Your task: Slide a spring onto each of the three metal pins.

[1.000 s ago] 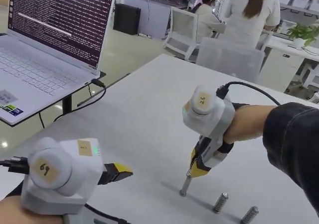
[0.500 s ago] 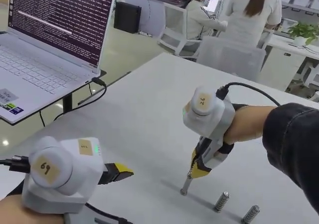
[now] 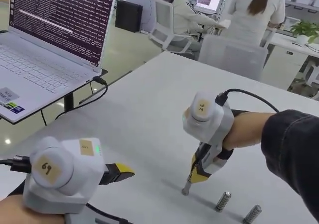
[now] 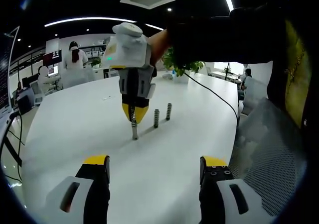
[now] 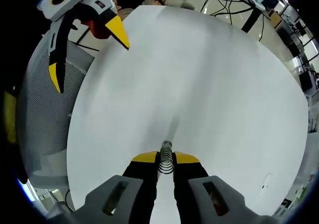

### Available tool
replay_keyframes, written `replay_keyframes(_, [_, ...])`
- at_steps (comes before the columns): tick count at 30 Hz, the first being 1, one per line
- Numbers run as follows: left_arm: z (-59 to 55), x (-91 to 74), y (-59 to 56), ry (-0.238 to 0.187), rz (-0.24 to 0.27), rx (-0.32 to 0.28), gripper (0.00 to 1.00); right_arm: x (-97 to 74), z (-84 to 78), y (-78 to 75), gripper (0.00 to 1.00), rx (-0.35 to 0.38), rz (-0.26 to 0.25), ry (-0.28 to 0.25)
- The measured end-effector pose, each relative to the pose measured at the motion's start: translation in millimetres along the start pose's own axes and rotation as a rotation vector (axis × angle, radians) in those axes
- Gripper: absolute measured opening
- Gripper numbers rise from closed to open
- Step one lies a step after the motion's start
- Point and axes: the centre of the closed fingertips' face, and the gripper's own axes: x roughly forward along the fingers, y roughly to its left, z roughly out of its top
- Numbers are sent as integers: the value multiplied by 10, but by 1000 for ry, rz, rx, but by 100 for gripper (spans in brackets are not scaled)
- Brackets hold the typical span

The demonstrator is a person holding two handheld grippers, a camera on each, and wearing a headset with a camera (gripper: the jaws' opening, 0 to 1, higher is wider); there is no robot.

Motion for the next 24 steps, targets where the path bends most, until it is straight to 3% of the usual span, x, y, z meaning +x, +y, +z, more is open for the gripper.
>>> replay_keyframes(24, [-38,-7,-12,9,-1,-8,69,355,-144,47,8,3,-14,54])
